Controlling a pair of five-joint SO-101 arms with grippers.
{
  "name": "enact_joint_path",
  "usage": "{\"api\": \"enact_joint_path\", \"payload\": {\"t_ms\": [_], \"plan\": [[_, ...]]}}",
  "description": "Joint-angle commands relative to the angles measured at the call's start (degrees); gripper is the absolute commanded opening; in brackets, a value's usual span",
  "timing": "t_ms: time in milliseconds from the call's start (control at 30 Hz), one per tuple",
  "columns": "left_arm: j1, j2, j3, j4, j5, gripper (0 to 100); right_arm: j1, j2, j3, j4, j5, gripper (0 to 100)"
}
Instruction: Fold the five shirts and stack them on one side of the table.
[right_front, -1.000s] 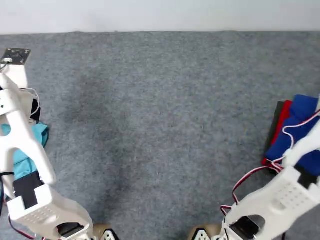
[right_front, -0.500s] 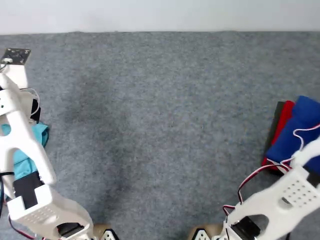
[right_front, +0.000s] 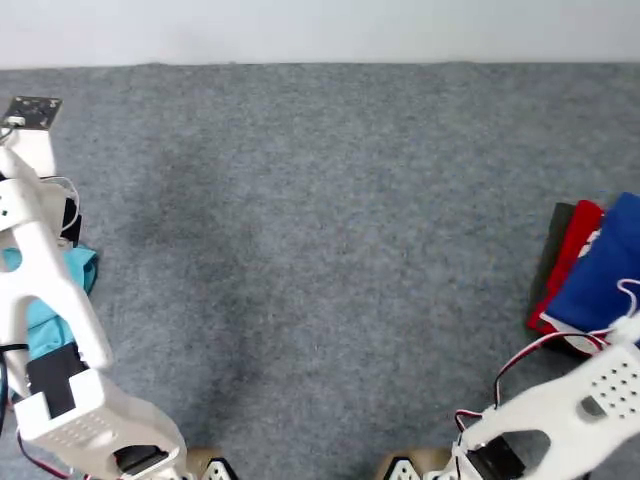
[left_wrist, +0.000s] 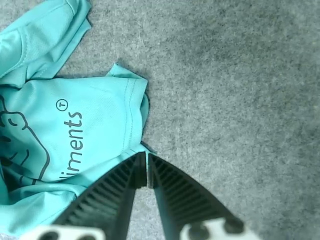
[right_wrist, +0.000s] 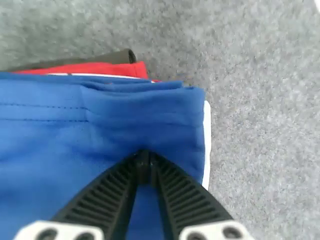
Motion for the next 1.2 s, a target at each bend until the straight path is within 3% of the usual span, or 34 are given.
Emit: {"api": "enact_joint_path", "payload": {"t_ms": [0,200,500,733,833,1000,1167], "plan": [[-0.09,-0.97,-0.57,0.18,-0.44,2,-4.26,-6.55,-7.03,6.64,-0.7,0.9],[-0.09,-0.97,-0.57,0.35,-0.44,2,-12.44,-8.48,-8.79,14.55,-0.79,0.9],[0.0,-0.88,-0.31,0.35,-0.35,2,-17.1,5.49,-9.93,11.21,-0.88,0.9],[0.0,-2.55,-1.1,1.32,-0.26,2,-23.34,1.89,-27.96,30.02,-11.08,0.9],[-0.18,-4.31,-1.01,1.32,-0.53,2,-24.4,-0.31,-29.54,30.46,-13.01,0.9],[-5.01,-2.2,-0.92,1.41,-5.63,4,-25.27,-5.67,-23.65,30.37,-13.54,0.9],[-12.22,0.7,-1.1,1.41,-12.4,19,-25.01,-15.87,-6.68,30.37,-13.27,0.9]]}}
